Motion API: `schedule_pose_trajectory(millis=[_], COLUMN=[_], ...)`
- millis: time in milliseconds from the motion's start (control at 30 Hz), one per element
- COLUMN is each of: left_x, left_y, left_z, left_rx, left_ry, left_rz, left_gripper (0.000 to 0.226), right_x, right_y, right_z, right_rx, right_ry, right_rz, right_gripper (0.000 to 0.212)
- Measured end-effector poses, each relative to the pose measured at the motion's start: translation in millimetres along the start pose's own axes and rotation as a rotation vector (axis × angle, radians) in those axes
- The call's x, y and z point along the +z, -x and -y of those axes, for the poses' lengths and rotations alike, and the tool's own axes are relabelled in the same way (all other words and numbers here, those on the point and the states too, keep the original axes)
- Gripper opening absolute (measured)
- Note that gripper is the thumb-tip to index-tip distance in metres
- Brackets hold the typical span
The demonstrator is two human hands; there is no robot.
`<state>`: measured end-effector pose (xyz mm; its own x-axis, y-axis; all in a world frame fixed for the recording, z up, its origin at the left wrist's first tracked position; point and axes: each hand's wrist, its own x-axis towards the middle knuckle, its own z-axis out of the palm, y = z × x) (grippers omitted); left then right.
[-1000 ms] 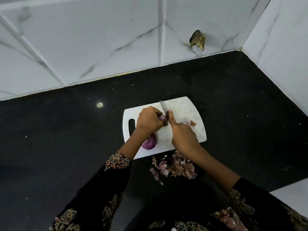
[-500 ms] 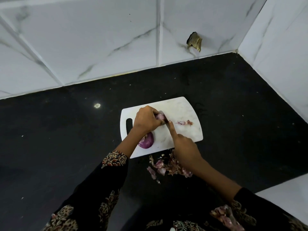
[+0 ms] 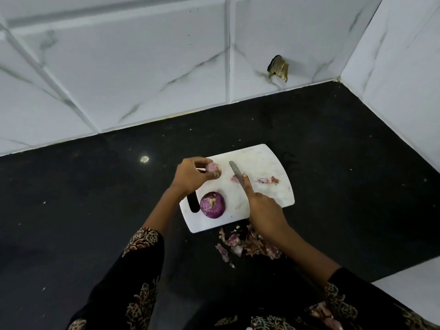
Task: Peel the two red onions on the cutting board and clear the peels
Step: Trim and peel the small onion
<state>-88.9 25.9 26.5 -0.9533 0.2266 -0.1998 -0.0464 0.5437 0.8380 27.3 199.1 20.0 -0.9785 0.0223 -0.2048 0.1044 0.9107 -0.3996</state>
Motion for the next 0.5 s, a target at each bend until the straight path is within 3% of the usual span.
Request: schedule_pose_trajectory(millis=[67, 333, 500], left_x=[-3.3, 9.1, 24.7], left_y=[-0.1, -3.8, -9.7], left_z=[0.6, -7.9, -2.3], left_rx=[0.008, 0.014, -0.012], left_ry=[0.058, 0.166, 0.126], left_rz=[-0.008, -0.064, -0.06], left_gripper=[0.038, 0.037, 0.036], right_x=[-5.4, -39.8, -58.0], right_y=[3.4, -25.4, -68.3], right_z=[-2.2, -32.4, -61.9], right_rx=[-0.013, 0.129, 0.168], right_ry=[-0.111, -0.177, -0.116], right_rz=[-0.022, -0.318, -0.317], right_gripper=[0.086, 0.03, 0.012])
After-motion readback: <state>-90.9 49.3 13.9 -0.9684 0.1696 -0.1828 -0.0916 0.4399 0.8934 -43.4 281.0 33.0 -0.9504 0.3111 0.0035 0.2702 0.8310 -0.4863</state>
